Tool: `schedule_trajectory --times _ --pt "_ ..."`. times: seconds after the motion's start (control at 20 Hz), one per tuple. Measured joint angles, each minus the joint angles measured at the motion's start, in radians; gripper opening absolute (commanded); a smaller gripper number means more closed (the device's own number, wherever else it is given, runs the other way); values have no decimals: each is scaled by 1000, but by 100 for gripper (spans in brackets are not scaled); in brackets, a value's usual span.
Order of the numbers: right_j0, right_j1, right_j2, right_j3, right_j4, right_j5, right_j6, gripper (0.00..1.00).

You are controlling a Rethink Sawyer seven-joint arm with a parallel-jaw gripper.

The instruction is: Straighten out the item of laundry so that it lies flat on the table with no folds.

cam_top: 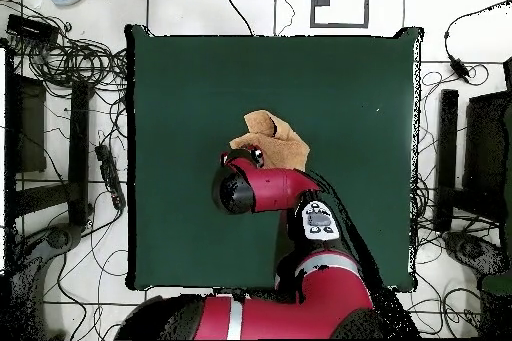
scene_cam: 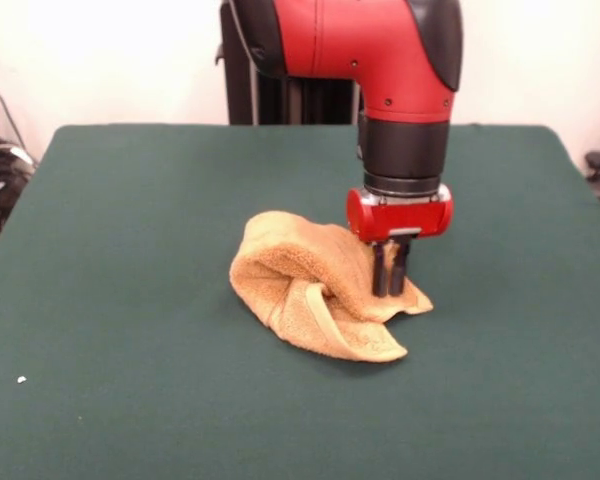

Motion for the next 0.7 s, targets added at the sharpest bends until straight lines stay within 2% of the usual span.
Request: schedule_trajectory --times 0.7 --pt "10 -30 -6 56 26 0 0 0"
